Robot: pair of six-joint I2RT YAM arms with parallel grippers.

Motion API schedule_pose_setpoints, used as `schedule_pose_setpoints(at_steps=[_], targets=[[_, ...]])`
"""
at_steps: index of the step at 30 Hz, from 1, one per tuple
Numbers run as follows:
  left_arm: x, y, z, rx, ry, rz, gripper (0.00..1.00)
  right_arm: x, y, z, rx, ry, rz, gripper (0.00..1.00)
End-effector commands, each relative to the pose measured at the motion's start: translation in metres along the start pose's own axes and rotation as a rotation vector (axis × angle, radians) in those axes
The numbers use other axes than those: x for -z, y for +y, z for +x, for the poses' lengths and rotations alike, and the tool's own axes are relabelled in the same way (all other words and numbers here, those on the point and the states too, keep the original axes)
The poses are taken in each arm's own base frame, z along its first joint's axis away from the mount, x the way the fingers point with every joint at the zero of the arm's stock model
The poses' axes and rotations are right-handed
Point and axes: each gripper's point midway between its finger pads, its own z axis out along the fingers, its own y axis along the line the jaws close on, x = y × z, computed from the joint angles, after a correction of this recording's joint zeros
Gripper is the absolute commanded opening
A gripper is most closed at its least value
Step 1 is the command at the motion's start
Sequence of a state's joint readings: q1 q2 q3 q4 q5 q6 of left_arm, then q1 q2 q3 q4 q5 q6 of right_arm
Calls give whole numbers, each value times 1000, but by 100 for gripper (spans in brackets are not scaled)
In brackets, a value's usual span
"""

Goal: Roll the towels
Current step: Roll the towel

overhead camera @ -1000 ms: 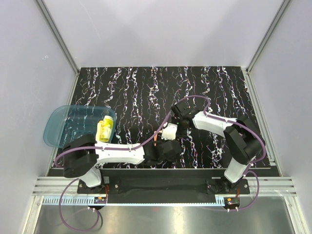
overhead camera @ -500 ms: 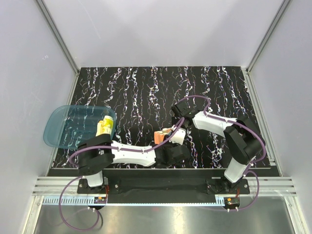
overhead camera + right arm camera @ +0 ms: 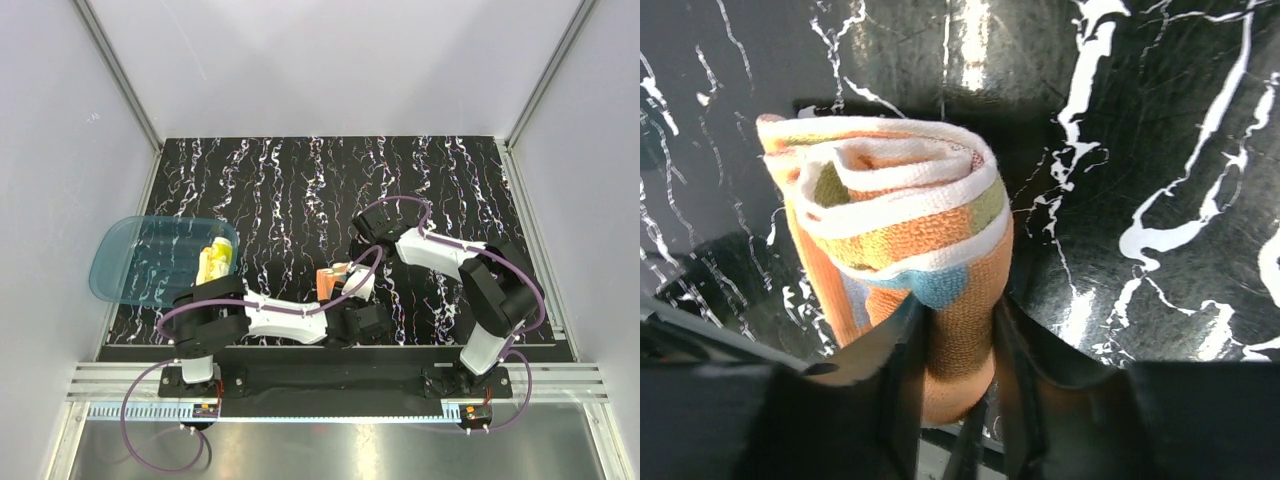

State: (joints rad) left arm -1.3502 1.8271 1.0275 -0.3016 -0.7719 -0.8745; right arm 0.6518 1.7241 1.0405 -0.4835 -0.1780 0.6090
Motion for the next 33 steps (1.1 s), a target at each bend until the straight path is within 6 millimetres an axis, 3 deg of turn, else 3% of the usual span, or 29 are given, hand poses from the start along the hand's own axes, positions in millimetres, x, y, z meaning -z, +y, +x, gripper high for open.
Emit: schedule_pose_setpoints(at_steps=[1,4,5,6,7,11,14,16,17,19,21,22,25,29,33], targets=[[-8,24,31,-21,58,-65,46,5,-2,18,12,85,-37,40],[-5,28,29,31,64,-20,39,15,-3,3,-33,65,-95,55],[-7,36,38,48,73,-7,34,19,-5,-2,-49,60,-114,59],[-5,39,28,90,63,24,32,23,-15,-14,-86,40,-120,63],[-4,39,34,110,90,61,31,31,-16,-22,-99,23,-144,68],[-2,44,38,238,101,209,28,55,-35,-56,-168,-57,-158,74],[6,34,18,391,85,374,26,69,-45,-73,-196,-103,-158,76],[15,34,27,466,126,466,23,74,-46,-78,-201,-124,-165,76],[18,30,19,515,108,515,21,75,-48,-77,-211,-124,-166,75],[21,36,29,588,147,548,18,74,-44,-74,-213,-120,-196,75],[28,36,18,695,124,609,17,71,-39,-69,-217,-105,-236,72],[30,41,28,720,141,614,15,68,-31,-63,-212,-86,-305,71],[39,48,23,837,114,659,9,63,-12,-50,-202,-57,-472,70],[39,59,27,915,125,623,5,49,3,-34,-160,-42,-536,70],[38,67,34,961,136,588,2,27,33,-13,-89,-3,-598,72]])
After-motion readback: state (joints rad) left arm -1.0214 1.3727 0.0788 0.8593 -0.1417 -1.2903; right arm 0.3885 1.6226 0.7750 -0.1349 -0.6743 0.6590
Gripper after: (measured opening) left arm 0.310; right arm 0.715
